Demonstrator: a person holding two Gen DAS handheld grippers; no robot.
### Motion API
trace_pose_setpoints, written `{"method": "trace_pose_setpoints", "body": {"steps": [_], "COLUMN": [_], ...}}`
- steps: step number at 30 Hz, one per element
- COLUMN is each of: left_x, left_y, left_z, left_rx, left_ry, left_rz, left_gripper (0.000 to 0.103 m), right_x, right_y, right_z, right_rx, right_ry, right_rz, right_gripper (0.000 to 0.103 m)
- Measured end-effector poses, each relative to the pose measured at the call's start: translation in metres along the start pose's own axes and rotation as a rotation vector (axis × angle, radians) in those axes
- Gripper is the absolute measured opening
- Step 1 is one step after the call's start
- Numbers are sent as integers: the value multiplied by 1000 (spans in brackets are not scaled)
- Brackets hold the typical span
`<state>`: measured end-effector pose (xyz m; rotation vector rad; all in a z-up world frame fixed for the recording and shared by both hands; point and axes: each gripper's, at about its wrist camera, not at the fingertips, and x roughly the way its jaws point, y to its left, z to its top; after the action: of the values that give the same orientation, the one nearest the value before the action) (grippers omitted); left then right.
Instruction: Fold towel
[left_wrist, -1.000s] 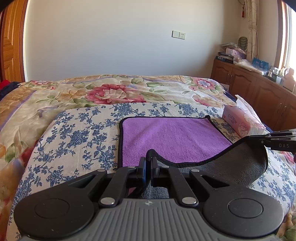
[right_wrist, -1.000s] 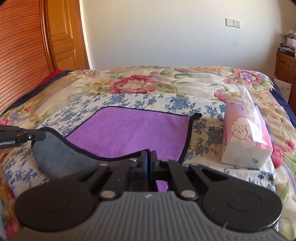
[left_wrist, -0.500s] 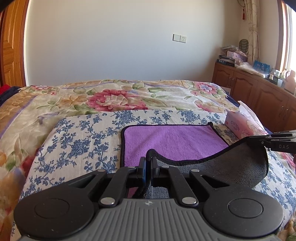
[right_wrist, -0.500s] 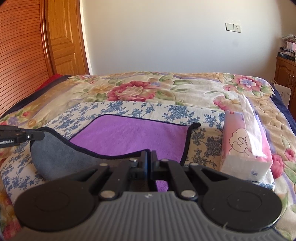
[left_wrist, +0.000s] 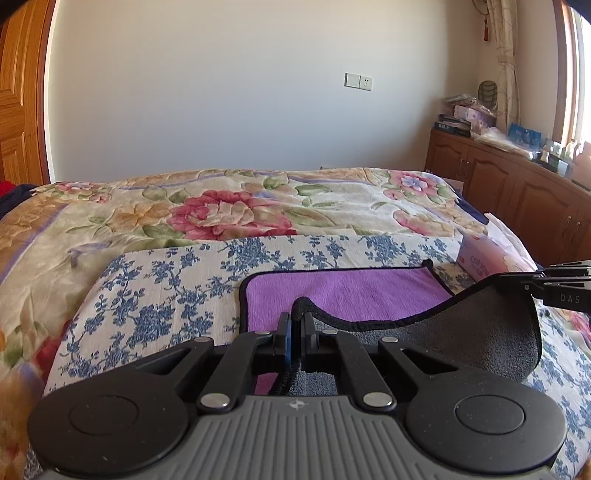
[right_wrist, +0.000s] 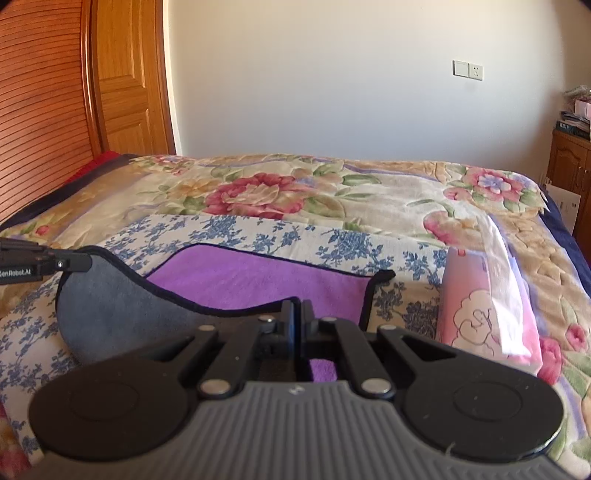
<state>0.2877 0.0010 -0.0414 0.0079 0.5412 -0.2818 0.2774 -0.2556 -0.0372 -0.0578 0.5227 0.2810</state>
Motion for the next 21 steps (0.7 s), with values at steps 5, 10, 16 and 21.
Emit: {"method": "trace_pose_setpoints", "body": {"steps": [5, 10, 16, 21], "left_x": [10, 20, 33, 44], "left_y": [1, 0, 2, 5], "left_z": [8, 14, 20, 25], "left_rx": [2, 6, 12, 12], "left_ry": [-8, -13, -22, -27], "left_rz": [3, 5, 14, 15], "left_gripper": [5, 5, 5, 5], "right_x": [8, 16, 28, 39], "right_y": [-4, -9, -16, -21], "right_z": [4, 9, 15, 18], "right_rx": [-12, -21, -24, -29], "right_ry": [-8, -22, -43, -53], "right_rz": [-7, -15, -18, -29], "right_gripper": [4, 4, 4, 4]}}
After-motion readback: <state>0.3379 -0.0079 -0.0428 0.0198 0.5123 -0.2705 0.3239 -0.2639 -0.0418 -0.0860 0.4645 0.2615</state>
